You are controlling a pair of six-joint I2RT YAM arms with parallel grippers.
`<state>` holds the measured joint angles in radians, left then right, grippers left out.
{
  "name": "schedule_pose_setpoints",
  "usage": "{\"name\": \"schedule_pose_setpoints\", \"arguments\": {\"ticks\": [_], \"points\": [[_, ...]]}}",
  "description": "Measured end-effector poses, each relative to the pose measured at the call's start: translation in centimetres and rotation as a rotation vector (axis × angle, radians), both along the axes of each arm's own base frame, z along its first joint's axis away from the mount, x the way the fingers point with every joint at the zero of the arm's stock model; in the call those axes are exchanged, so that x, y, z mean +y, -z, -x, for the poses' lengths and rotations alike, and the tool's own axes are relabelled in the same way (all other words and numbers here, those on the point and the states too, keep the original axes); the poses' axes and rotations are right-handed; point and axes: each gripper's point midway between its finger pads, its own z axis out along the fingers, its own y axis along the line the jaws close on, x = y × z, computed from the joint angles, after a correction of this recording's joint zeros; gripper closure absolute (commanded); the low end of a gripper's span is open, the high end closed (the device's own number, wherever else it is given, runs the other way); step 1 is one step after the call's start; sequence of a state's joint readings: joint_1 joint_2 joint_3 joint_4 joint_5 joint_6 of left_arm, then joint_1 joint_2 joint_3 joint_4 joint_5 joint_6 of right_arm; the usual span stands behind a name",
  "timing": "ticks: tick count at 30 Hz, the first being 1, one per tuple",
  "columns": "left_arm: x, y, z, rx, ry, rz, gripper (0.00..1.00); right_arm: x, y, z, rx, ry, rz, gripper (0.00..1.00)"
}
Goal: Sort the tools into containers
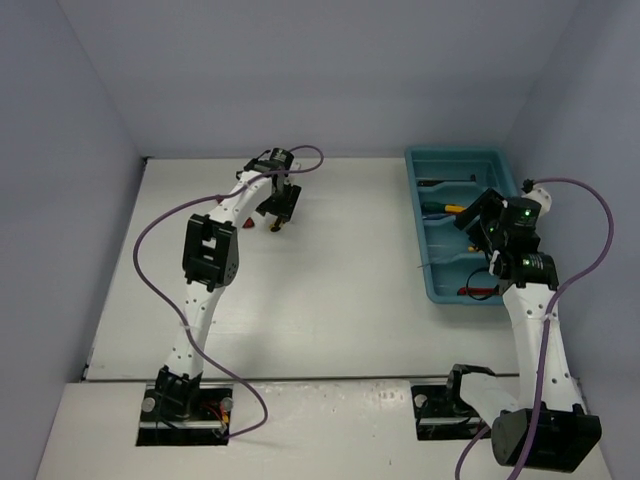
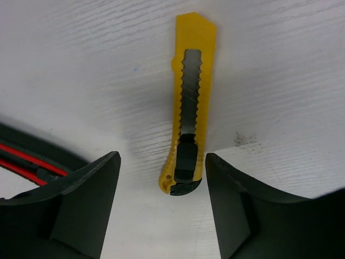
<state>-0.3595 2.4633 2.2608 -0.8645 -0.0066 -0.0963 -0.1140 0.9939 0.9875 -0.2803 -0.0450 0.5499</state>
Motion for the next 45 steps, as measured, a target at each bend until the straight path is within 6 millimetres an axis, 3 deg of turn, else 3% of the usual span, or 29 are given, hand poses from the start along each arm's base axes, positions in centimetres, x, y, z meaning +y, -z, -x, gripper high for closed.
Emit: {"name": "schedule_pose_setpoints", "arguments": {"ticks": [10, 17, 20, 23, 26, 29, 33, 37, 45], "points": [[-1.7, 1.2, 1.0, 0.054, 0.028, 0.095, 1.00, 1.7, 0.6, 0.3, 0.021, -0.059, -0.008, 0.34], [-2.2, 1.0, 2.6, 0.078, 0.046, 0.125, 1.00, 4.2, -0.5, 0.3, 0.003, -0.149, -0.026, 0.33], [-2.7, 0.0, 5.9, 0.114, 0.072, 0.126, 1.00, 6.8, -2.5, -0.2, -0.037, -0.234, -0.043, 0.28], [-4.6, -3.5, 8.9, 0.081, 0.118, 0.165, 1.00, 10.3, -5.0, -0.5, -0.094, -0.325, -0.078, 0.28], [-7.9, -9.8, 11.8, -0.038, 0.174, 0.265, 1.00, 14.3, -7.0, -0.3, -0.143, -0.426, -0.117, 0.28], [-11.3, -17.2, 15.3, -0.186, 0.232, 0.443, 1.00, 17.8, -8.6, -0.3, -0.177, -0.502, -0.146, 0.34], [-12.9, -24.0, 19.0, -0.310, 0.258, 0.656, 1.00, 20.9, -9.5, -0.5, -0.200, -0.557, -0.174, 0.42], [-13.0, -25.8, 20.4, -0.337, 0.230, 0.741, 1.00, 23.6, -10.0, -0.9, -0.213, -0.595, -0.176, 0.44], [-14.1, -24.3, 22.1, -0.275, 0.208, 0.762, 1.00, 29.5, -10.7, -0.7, -0.236, -0.696, -0.174, 0.43]]}}
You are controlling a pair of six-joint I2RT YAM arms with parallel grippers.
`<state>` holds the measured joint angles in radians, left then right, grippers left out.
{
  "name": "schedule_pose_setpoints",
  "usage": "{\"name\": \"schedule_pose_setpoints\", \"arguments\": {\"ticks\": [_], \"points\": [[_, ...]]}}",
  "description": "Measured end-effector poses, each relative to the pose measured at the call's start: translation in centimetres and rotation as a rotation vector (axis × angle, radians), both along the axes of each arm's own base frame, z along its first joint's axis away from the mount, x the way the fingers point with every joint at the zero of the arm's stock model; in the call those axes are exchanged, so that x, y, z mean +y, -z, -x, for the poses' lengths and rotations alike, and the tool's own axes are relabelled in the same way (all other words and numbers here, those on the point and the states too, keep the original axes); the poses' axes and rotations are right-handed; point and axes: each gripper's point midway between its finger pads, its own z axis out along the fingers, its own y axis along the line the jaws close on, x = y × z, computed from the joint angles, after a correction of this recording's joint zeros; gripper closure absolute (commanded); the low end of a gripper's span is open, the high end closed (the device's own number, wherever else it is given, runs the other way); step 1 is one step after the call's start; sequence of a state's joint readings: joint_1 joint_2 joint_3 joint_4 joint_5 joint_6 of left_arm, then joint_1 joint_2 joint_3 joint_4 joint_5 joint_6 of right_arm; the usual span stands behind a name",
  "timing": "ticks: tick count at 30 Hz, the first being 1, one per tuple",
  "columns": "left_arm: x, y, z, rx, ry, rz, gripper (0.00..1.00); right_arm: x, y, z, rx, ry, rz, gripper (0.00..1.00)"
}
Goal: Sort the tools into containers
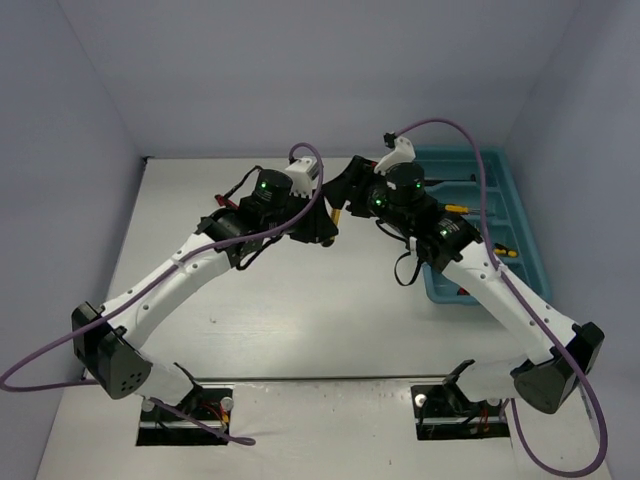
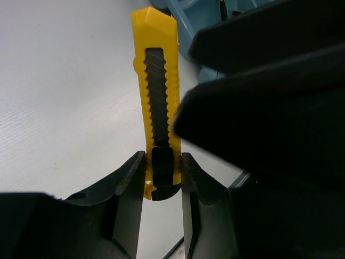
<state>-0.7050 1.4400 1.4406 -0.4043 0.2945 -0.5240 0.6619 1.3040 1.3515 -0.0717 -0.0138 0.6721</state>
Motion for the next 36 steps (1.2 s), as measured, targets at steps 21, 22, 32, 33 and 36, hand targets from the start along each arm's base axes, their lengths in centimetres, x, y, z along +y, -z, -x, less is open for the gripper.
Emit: {"name": "schedule_pose_setpoints", "arguments": {"ticks": [21, 22, 32, 33, 36], "points": [[1.3, -3.7, 1.2, -0.066, -0.012, 0.068, 1.00, 0.8, 0.9, -0.7, -0.024, 0.062, 0.043, 0.73], [1.2, -3.6, 1.2, -0.064, -0.011, 0.066, 1.00, 0.9, 1.0, -0.7, -0.023, 0.062, 0.045, 0.78], [0.5, -1.2, 0.5, -0.012, 0.000, 0.023, 0.44, -0.5, 4.2, -0.9, 0.014, 0.122, 0.091, 1.00], [0.5, -1.0, 0.4, -0.010, -0.005, 0.015, 0.43, -1.2, 4.9, -0.8, 0.024, 0.143, 0.098, 1.00], [1.3, -0.1, 0.0, 0.000, -0.049, -0.029, 0.42, -5.2, 7.1, -0.2, 0.059, 0.261, 0.123, 1.00]]}}
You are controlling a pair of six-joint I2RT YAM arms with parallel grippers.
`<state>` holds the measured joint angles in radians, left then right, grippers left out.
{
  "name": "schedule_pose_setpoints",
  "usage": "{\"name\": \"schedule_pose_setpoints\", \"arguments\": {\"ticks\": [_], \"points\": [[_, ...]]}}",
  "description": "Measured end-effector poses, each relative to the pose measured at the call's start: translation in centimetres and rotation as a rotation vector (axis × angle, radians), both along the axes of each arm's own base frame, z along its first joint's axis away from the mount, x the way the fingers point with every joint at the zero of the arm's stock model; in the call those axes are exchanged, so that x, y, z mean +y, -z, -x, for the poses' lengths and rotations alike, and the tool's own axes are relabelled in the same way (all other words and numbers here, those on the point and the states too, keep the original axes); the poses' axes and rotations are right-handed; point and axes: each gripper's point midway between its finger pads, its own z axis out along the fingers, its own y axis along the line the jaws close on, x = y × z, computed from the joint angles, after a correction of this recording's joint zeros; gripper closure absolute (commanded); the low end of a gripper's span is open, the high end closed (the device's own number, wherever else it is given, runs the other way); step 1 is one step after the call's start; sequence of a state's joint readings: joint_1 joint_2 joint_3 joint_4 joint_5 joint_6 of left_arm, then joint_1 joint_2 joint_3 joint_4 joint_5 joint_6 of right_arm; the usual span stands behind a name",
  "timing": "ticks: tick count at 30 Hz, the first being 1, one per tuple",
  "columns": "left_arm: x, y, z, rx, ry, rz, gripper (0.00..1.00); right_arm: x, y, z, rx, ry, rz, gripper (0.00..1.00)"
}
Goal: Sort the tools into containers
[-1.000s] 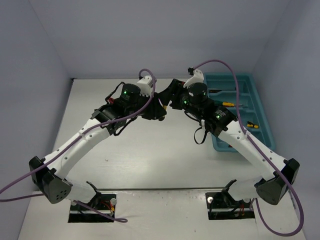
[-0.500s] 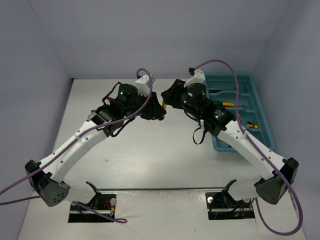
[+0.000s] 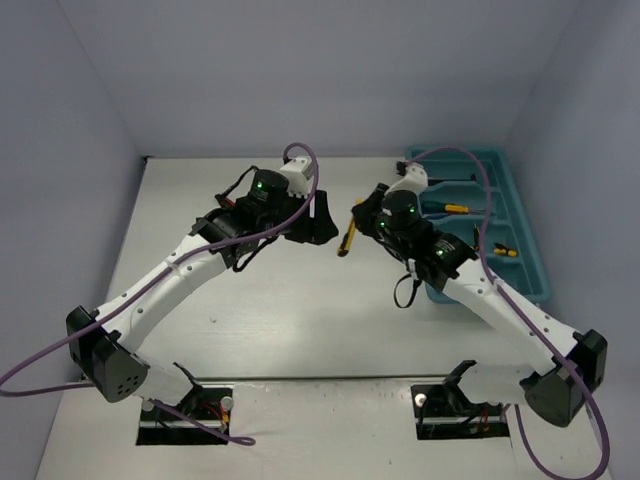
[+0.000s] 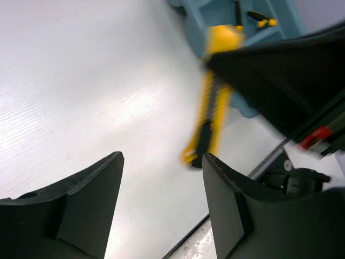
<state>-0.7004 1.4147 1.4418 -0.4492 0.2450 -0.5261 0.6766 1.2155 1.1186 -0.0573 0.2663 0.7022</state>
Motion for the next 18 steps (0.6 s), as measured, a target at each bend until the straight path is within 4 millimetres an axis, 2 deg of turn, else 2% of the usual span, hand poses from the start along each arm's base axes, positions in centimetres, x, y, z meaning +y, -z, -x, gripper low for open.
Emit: {"name": "schedule_pose_setpoints", "arguments": {"ticks": [1, 4, 7, 8, 12, 15, 18], "points": [[0.4, 0.3, -0.1, 0.005, -0.018, -0.018, 0.42, -2.1, 0.7, 0.2, 0.012, 0.057, 0.009, 1.00], [2.0, 1.7, -0.7, 0.016, -0.085, -0.072, 0.41, -10.0, 1.1, 0.4, 0.017, 0.282, 0.006, 1.00], [4.7, 4.8, -0.5, 0.064, -0.159, -0.142, 0.39, -18.6, 1.5, 1.8, 0.005, 0.544, 0.008, 1.00], [5.8, 5.8, -0.5, 0.085, -0.184, -0.164, 0.39, -20.7, 1.9, 2.5, 0.011, 0.610, 0.015, 1.00], [10.0, 9.3, -0.8, 0.163, -0.298, -0.256, 0.38, -26.1, 4.4, 4.7, 0.073, 0.788, 0.040, 1.00], [13.2, 11.2, -0.5, 0.209, -0.379, -0.322, 0.36, -29.6, 8.2, 5.8, 0.186, 0.903, 0.061, 0.97], [15.7, 11.9, -0.3, 0.234, -0.444, -0.356, 0.36, -31.2, 12.4, 6.4, 0.324, 0.955, 0.069, 0.87]]}}
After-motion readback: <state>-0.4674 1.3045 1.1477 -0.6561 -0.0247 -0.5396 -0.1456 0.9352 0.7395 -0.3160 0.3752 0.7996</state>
